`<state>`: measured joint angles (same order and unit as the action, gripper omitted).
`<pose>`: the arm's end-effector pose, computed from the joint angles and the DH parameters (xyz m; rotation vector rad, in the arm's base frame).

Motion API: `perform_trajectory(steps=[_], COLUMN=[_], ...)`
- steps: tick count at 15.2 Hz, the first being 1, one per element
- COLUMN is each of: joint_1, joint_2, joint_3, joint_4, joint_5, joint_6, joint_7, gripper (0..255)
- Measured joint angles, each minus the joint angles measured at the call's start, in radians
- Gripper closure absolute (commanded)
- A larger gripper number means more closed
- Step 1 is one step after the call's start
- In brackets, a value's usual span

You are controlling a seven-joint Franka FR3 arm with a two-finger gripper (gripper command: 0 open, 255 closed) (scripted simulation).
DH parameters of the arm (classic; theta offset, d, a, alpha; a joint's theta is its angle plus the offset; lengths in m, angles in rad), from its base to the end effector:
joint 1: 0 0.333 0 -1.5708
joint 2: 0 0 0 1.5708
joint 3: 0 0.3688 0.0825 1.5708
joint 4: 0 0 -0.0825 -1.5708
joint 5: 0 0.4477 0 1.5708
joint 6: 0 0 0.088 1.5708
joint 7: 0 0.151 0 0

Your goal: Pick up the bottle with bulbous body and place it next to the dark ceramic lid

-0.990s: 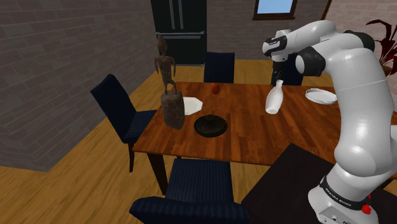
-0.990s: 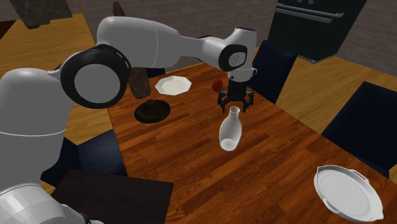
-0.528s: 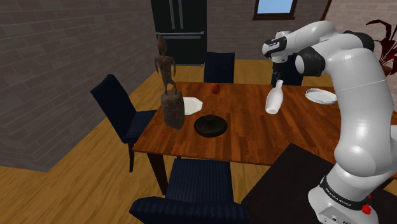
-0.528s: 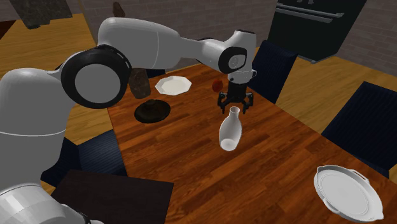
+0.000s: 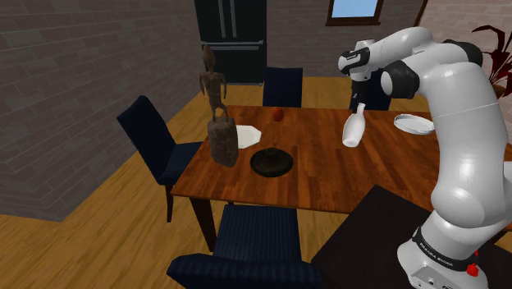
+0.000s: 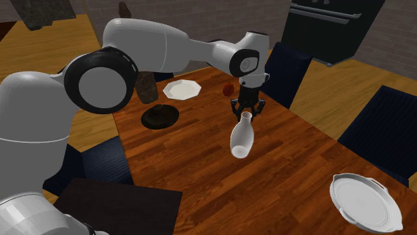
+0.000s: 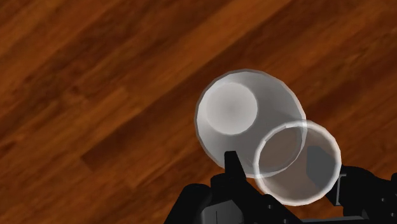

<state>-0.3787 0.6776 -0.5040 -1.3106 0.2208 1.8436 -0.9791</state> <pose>0.5922 -0.5461 0.3454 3.1224 0.1798 -0.1861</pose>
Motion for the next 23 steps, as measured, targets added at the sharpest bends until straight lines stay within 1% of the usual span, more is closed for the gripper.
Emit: perform_trajectory(steps=[4, 11, 23], joint_1=[0.000, -0.005, -0.035], joint_2=[-0.002, -0.023, -0.021], joint_3=[-0.001, -0.007, -0.011], joint_4=[0.003, 0.057, 0.229], joint_5=[-0.001, -0.010, -0.014], joint_6=[-0.005, -0.077, -0.242], joint_7=[0.000, 0.002, 0.005], gripper=[255, 255, 255])
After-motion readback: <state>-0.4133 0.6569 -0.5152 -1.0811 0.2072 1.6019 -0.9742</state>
